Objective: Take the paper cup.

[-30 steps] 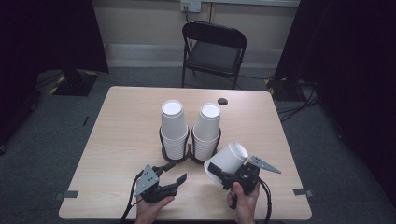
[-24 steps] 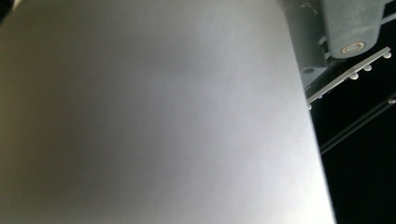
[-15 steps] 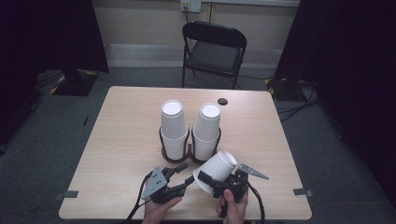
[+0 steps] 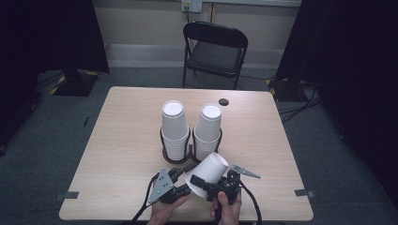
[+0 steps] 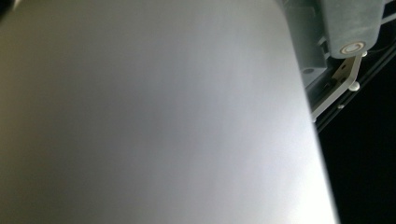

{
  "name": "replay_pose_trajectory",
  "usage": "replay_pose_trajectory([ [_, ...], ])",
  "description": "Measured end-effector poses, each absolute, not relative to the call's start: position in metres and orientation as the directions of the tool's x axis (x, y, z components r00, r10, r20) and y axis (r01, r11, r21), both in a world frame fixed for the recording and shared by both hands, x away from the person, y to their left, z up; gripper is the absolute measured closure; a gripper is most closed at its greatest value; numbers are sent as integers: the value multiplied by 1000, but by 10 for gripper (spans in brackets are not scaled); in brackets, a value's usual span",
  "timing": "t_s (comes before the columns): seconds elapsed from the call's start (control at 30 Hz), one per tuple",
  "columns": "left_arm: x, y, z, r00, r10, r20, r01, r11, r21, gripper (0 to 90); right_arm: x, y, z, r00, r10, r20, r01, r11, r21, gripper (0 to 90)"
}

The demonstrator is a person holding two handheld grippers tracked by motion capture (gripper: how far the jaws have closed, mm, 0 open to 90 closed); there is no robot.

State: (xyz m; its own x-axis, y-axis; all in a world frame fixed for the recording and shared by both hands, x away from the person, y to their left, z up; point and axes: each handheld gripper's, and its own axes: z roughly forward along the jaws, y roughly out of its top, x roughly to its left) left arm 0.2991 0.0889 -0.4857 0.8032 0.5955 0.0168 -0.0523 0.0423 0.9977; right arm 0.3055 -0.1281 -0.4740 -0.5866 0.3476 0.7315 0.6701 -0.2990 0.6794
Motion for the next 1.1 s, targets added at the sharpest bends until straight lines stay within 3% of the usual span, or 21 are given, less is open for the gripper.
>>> replay_pose_trajectory([
  [0.23,299,84,-488,789,614,12,-71,72,995,715,306,-123,-475,-581,321,748,700,-273,660,135],
  [0.37,298,85,-488,776,630,22,-82,67,994,822,307,-123,-475,-581,295,759,713,-265,649,122],
  [0.63,299,87,-491,783,622,8,-51,51,997,859,307,-125,-473,-580,331,744,697,-271,664,87],
  [1.1,299,93,-491,800,600,-13,-6,30,1000,863,314,-137,-467,-577,353,737,666,-319,674,112],
])
